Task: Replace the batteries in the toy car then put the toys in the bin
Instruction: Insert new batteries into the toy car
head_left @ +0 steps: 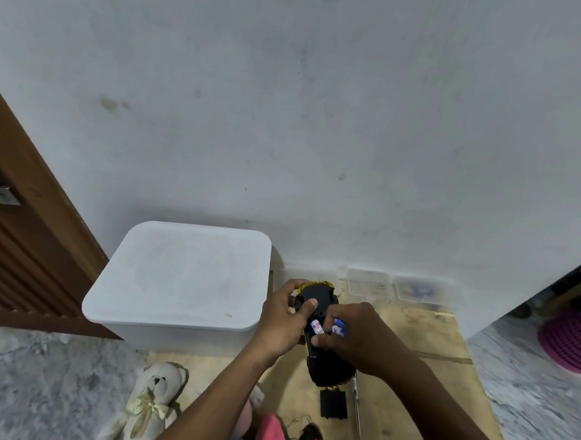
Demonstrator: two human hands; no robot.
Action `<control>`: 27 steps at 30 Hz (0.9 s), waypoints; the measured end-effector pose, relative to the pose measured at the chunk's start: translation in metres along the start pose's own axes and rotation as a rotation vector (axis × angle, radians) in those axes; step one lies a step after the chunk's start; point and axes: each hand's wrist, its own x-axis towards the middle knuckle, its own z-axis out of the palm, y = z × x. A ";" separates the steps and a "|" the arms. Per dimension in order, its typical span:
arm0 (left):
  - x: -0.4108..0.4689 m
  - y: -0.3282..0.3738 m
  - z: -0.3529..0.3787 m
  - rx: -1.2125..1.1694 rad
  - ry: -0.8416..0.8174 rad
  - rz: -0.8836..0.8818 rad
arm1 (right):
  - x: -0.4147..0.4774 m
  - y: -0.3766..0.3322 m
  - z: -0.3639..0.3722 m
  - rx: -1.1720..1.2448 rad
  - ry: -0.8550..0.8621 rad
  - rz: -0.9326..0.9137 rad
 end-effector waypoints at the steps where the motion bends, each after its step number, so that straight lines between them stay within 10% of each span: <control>1: 0.000 0.000 0.001 0.017 -0.008 0.009 | 0.000 -0.001 0.001 -0.016 -0.002 0.003; 12: 0.005 0.003 -0.005 -0.073 0.006 -0.048 | -0.001 0.006 -0.002 0.261 0.063 0.020; 27: 0.004 0.005 -0.006 -0.160 0.017 -0.061 | -0.004 -0.002 0.010 0.642 0.701 0.200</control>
